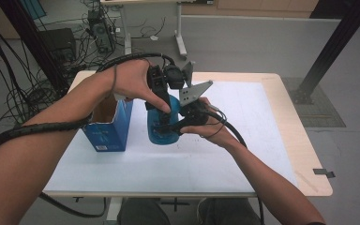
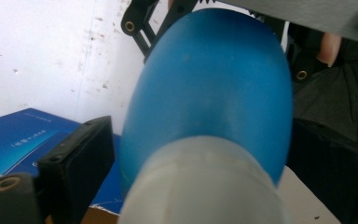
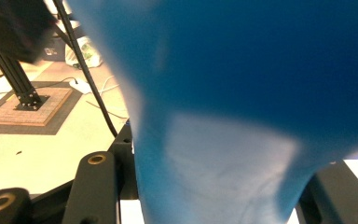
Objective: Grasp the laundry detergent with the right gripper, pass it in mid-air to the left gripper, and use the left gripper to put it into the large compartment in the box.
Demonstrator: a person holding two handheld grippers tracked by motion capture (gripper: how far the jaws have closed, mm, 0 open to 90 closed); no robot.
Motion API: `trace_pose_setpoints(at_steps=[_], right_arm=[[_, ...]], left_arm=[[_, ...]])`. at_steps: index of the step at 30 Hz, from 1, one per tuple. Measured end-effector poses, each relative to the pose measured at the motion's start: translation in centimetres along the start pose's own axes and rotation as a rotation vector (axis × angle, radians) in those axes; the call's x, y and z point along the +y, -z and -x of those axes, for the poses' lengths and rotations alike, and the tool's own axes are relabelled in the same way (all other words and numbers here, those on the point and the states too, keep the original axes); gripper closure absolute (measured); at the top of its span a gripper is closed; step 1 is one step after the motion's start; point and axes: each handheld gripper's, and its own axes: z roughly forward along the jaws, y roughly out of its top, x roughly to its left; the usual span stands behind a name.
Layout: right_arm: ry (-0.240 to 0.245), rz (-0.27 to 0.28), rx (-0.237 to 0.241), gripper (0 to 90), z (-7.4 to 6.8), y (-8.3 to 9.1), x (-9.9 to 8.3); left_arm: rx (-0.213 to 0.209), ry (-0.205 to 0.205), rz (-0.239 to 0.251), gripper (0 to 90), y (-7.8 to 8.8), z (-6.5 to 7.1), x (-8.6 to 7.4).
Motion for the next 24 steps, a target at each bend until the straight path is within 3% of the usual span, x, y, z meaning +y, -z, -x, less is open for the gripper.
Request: trace_pose_setpoints(at_steps=[16, 24], right_arm=[[0.017, -0.006, 0.008, 45.1, -0.18, -0.06, 0.06], [0.021, -0.003, 0.009, 45.1, -0.15, -0.08, 0.08]], left_arm=[[0.007, -0.004, 0.016, 26.4, 0.16, 0.00, -0.01], [-0.011, -0.014, 0.021, 33.5, 0.11, 0.02, -0.04]])
